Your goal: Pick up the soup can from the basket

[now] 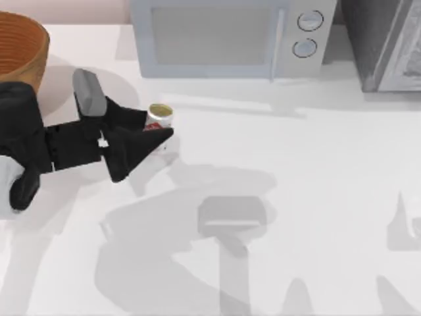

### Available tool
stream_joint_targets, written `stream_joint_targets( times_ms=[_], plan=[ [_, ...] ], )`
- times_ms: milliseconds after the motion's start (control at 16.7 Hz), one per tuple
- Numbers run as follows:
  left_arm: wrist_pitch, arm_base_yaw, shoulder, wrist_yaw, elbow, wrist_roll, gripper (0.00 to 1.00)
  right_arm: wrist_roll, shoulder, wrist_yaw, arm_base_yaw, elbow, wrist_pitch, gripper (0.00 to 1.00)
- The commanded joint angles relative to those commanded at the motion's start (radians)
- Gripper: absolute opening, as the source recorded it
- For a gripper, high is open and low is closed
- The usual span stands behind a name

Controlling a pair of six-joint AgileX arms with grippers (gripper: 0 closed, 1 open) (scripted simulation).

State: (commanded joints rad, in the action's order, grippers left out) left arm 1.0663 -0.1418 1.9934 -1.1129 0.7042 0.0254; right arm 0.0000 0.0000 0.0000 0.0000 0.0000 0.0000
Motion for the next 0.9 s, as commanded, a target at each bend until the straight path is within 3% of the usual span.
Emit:
stream_joint_targets(
  times_ms=[240, 420, 600, 900],
  plan=[
    [0.204, -0.028, 0.294, -0.185, 0.145, -0.038, 0.0, 0.0, 0.0, 0.0, 0.0, 0.0, 0.0, 1.0],
    [0.316, -0.042, 0.426, -0.276, 0.229, -0.069, 0.0, 0.0, 0.0, 0.0, 0.0, 0.0, 0.0, 1.0],
    [0.371, -0.048, 0.481, -0.316, 0.27, -0.088, 0.0, 0.0, 0.0, 0.0, 0.0, 0.0, 0.0, 1.0],
    [0.371, -0.048, 0.481, -0.316, 0.271, -0.088, 0.0, 0.0, 0.0, 0.0, 0.0, 0.0, 0.0, 1.0]
  ],
)
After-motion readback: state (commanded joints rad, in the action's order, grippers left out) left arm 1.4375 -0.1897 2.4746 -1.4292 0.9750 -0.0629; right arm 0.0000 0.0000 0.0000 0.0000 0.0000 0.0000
